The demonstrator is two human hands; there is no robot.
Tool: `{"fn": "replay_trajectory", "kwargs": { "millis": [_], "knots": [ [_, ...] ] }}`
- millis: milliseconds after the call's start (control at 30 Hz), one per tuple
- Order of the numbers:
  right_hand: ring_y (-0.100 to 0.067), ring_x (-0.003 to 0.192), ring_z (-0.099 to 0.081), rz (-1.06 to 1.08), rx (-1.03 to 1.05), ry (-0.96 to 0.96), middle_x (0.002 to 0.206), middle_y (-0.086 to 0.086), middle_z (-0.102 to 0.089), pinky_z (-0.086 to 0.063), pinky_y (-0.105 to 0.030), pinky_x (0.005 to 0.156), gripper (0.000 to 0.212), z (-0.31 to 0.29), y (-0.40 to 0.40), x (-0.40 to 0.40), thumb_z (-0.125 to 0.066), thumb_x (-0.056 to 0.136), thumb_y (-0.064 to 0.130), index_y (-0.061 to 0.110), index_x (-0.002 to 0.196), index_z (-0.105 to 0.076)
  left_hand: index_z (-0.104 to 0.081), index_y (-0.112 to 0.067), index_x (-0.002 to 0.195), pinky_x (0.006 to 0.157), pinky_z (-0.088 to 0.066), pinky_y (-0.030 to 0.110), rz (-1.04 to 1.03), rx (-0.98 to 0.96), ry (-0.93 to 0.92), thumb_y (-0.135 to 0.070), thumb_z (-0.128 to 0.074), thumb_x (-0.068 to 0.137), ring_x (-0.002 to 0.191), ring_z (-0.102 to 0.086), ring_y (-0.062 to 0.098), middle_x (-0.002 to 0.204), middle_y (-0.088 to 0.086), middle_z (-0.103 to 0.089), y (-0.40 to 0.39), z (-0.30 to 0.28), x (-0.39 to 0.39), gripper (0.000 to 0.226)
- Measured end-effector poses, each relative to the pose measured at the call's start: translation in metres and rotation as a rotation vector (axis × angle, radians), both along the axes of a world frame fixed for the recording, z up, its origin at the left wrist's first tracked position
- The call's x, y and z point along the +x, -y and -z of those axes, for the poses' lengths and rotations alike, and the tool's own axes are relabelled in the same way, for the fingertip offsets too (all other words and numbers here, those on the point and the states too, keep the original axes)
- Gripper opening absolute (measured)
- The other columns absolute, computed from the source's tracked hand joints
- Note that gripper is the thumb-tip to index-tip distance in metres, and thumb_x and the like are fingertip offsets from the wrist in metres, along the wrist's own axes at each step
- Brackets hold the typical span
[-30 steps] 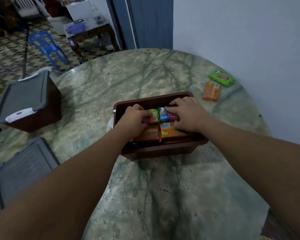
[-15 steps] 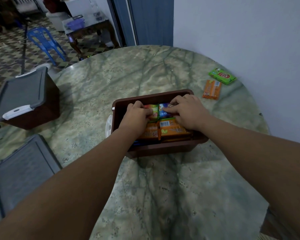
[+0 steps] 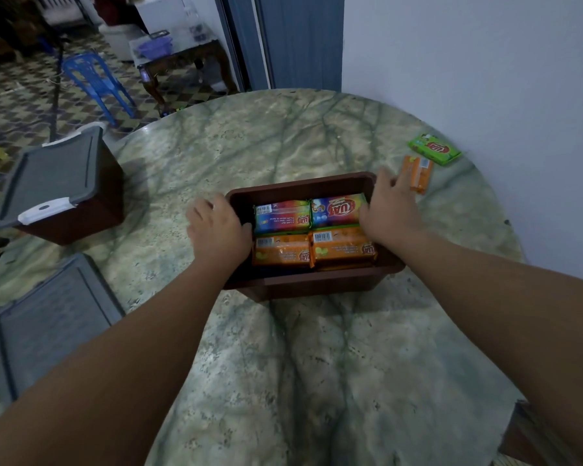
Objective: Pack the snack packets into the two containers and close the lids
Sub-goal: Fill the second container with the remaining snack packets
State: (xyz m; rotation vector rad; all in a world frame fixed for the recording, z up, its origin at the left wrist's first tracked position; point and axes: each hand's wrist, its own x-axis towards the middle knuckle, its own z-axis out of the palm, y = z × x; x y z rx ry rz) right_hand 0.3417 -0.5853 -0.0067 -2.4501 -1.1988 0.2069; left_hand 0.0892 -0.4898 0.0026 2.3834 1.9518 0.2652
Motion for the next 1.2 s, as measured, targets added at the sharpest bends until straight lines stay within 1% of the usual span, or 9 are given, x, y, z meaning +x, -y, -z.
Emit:
{"fn": "replay_trajectory", "kwargs": {
  "millis": [67,133,300,533,633,767,933,1133,1200],
  "knots": [
    [-0.04,0.117,-0.057,0.033,-0.072,-0.1,0.143,-0.021,-0.044,-0.047,-0.044,0.086,0.05,0.001,-0.001,0.002,-0.055,0.099,0.025,0.015,0.144,-0.035,-0.036,-0.007,0.134,0.087,-0.046,0.047,-0.087,-0.194,0.121,-0.038,-0.061,0.096,0.119,-0.048,0.041,0.132,0.023,-0.043,0.001,0.008,-0.002,0.055],
    [-0.04,0.115,-0.059,0.029,-0.087,-0.121,0.135,-0.019,-0.051,-0.047,-0.045,0.087,0.043,0.002,-0.003,0.002,-0.052,0.101,0.025,0.017,0.14,-0.038,-0.037,-0.007,0.131,0.081,-0.048,0.046,-0.119,-0.275,0.206,-0.033,-0.052,0.102,0.109,-0.057,0.041,0.127,0.024,-0.05,-0.002,0.014,-0.003,0.042],
    [-0.039,0.117,-0.058,0.021,-0.054,-0.159,0.134,-0.016,-0.052,-0.047,-0.046,0.091,0.038,0.005,-0.004,0.006,-0.052,0.101,0.024,0.019,0.138,-0.04,-0.038,-0.013,0.129,0.082,-0.054,0.049,-0.148,-0.255,0.2,-0.032,-0.044,0.103,0.1,-0.062,0.039,0.116,0.02,-0.058,-0.008,0.016,0.001,0.032],
    [-0.038,0.119,-0.056,-0.061,-0.062,-0.121,0.137,-0.016,-0.049,-0.043,-0.041,0.083,0.038,0.001,-0.02,0.031,-0.051,0.101,0.028,0.023,0.138,-0.042,-0.039,-0.018,0.118,0.073,-0.045,0.042,-0.266,-0.293,0.361,-0.026,-0.047,0.101,0.09,-0.057,0.03,0.106,0.012,-0.06,-0.005,0.015,0.014,0.02],
    [-0.038,0.123,-0.054,-0.099,-0.114,-0.146,0.139,-0.015,-0.049,-0.046,-0.045,0.092,0.047,-0.002,-0.02,0.043,-0.052,0.097,0.034,0.028,0.142,-0.039,-0.036,-0.021,0.115,0.08,-0.05,0.044,-0.311,-0.318,0.427,-0.025,-0.048,0.099,0.093,-0.06,0.031,0.108,0.012,-0.061,-0.007,0.014,0.024,0.02],
    [-0.037,0.115,-0.058,-0.124,-0.094,-0.155,0.126,-0.013,-0.058,-0.042,-0.042,0.082,0.038,0.004,-0.022,0.053,-0.047,0.096,0.027,0.024,0.134,-0.043,-0.041,-0.014,0.126,0.076,-0.043,0.042,-0.332,-0.321,0.452,-0.022,-0.05,0.097,0.094,-0.058,0.033,0.114,0.015,-0.062,-0.013,0.013,0.037,0.031],
    [-0.034,0.108,-0.057,-0.123,-0.083,-0.105,0.112,-0.01,-0.057,-0.038,-0.039,0.076,0.03,0.006,-0.038,0.066,-0.046,0.101,0.022,0.02,0.13,-0.045,-0.04,-0.014,0.132,0.081,-0.048,0.045,-0.331,-0.326,0.443,-0.02,-0.052,0.096,0.109,-0.061,0.039,0.122,0.019,-0.06,-0.021,0.01,0.053,0.039],
    [-0.04,0.116,-0.056,-0.105,-0.096,-0.063,0.122,-0.019,-0.06,-0.037,-0.039,0.076,0.039,0.016,-0.054,0.078,-0.045,0.098,0.023,0.019,0.136,-0.042,-0.039,-0.01,0.135,0.081,-0.04,0.042,-0.332,-0.262,0.364,-0.021,-0.051,0.097,0.116,-0.058,0.042,0.128,0.024,-0.057,-0.031,0.014,0.062,0.042],
    [-0.04,0.116,-0.056,-0.109,-0.087,-0.059,0.123,-0.018,-0.06,-0.037,-0.039,0.076,0.039,0.017,-0.053,0.077,-0.045,0.099,0.024,0.02,0.137,-0.042,-0.037,-0.01,0.137,0.084,-0.042,0.044,-0.34,-0.269,0.356,-0.022,-0.052,0.097,0.118,-0.057,0.043,0.131,0.025,-0.054,-0.03,0.013,0.062,0.044]
  ]
}}
